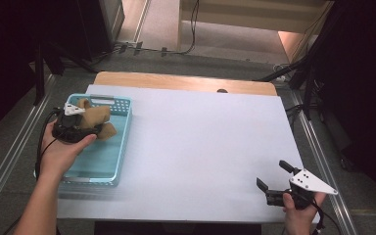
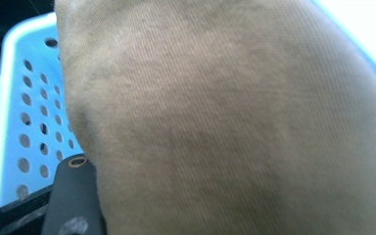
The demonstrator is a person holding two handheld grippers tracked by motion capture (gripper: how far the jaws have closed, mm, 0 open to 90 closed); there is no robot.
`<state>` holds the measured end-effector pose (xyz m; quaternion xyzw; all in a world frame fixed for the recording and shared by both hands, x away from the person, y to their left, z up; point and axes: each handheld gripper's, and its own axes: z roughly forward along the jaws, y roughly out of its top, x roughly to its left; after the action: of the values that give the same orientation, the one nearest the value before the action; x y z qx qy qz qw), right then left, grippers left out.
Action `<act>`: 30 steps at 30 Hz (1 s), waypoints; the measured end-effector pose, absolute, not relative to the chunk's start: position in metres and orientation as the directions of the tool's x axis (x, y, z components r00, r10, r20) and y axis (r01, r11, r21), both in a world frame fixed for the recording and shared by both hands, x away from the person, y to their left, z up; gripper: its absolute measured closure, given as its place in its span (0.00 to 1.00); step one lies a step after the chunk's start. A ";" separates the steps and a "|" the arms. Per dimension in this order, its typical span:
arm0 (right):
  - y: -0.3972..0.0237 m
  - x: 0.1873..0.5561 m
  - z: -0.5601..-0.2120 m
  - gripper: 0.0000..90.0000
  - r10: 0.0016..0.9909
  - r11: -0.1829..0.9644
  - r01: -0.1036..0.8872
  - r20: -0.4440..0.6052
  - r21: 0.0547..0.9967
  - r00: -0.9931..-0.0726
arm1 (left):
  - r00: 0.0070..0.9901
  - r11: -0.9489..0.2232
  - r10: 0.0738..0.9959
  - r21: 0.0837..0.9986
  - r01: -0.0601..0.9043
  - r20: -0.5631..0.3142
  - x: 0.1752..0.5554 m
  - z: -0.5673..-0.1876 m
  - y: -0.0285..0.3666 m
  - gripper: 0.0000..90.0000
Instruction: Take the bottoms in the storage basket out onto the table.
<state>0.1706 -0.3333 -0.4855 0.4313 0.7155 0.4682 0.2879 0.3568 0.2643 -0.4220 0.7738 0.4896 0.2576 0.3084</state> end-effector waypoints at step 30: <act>-0.334 0.168 -0.484 0.00 0.887 0.190 0.322 -0.022 0.927 -0.461 | 0.342 -0.133 0.939 0.931 0.340 0.009 0.321 -0.381 0.271 0.36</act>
<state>0.1680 -0.3337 -0.4835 0.4249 0.7114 0.4736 0.2985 0.3210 0.2711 -0.3805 0.6784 0.4716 0.3262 0.4594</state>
